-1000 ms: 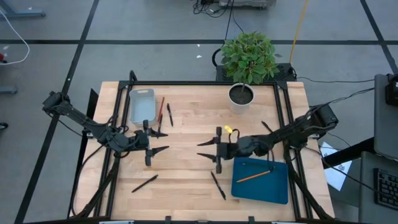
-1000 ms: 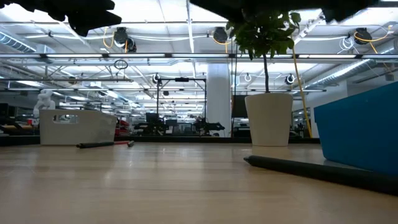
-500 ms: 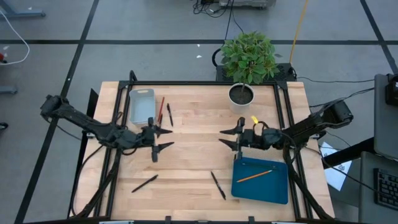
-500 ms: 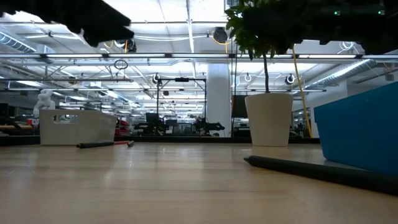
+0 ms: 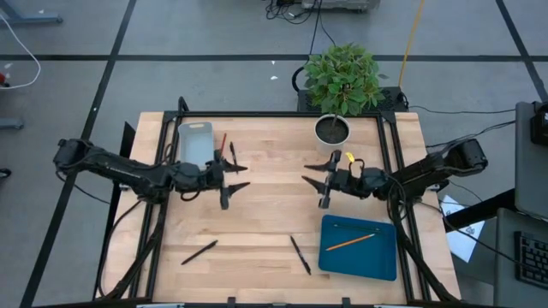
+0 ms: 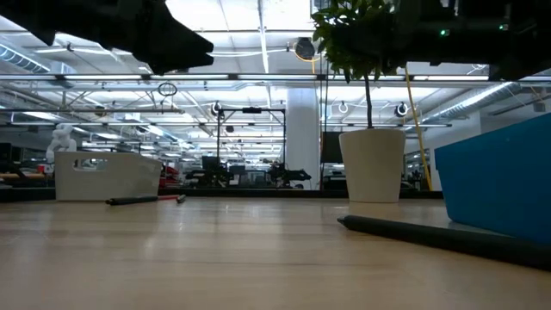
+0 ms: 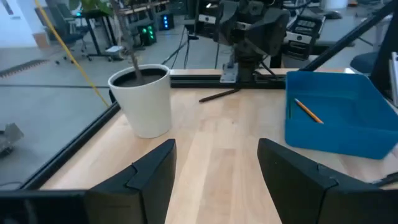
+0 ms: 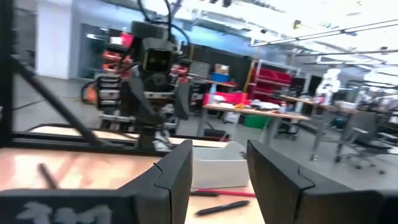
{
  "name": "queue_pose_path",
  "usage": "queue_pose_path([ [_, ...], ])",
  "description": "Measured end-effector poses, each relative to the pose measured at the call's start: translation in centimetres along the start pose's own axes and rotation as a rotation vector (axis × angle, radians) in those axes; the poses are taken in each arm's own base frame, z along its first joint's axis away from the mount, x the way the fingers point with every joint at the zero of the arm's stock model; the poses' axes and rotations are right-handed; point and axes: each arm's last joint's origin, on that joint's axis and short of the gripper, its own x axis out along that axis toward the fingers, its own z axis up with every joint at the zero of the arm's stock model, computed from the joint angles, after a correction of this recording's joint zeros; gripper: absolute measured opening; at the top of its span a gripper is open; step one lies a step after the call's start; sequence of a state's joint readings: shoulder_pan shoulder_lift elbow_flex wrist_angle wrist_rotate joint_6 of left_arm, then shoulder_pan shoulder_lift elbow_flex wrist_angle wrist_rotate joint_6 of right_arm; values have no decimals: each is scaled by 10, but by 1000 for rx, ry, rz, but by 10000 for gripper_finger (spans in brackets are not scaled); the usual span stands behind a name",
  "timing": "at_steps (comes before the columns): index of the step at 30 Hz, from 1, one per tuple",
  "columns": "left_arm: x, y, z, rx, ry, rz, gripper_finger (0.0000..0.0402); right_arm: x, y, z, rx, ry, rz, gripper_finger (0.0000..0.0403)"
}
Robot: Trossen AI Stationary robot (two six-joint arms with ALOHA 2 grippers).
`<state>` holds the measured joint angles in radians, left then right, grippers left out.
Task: Sort pens & pencils
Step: Put the red pencil into the blue bin
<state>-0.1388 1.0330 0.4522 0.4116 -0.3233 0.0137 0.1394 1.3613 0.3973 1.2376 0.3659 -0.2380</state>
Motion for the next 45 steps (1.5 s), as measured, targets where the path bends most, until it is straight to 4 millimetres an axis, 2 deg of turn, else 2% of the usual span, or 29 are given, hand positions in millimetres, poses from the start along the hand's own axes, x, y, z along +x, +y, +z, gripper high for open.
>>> queue_pose_path([
  [5,5,12,-1,4,4,-34,232,3,-10,-3,-60,12,-41,143],
  [9,7,21,2,8,-2,5,232,5,-15,-2,-78,1,-66,143],
  [12,9,29,2,-58,18,41,232,5,-18,-1,-77,-7,-81,143],
  [15,13,41,-4,-174,144,106,232,6,-20,-2,-74,-5,-92,143],
  [19,26,56,-10,-319,316,274,232,7,-23,-3,-64,-4,-102,143],
  [23,45,70,-18,-382,495,433,232,7,-23,-3,-20,-5,-102,143],
  [29,77,104,-13,-407,736,604,232,7,-22,-3,4,0,-98,143],
  [34,93,139,-11,-446,922,743,232,7,-22,-3,51,-1,-95,143],
  [39,97,173,-9,-510,1009,821,232,7,-22,-5,81,10,-92,143],
  [45,86,212,-6,-710,988,751,232,7,-22,-4,82,9,-91,143],
])
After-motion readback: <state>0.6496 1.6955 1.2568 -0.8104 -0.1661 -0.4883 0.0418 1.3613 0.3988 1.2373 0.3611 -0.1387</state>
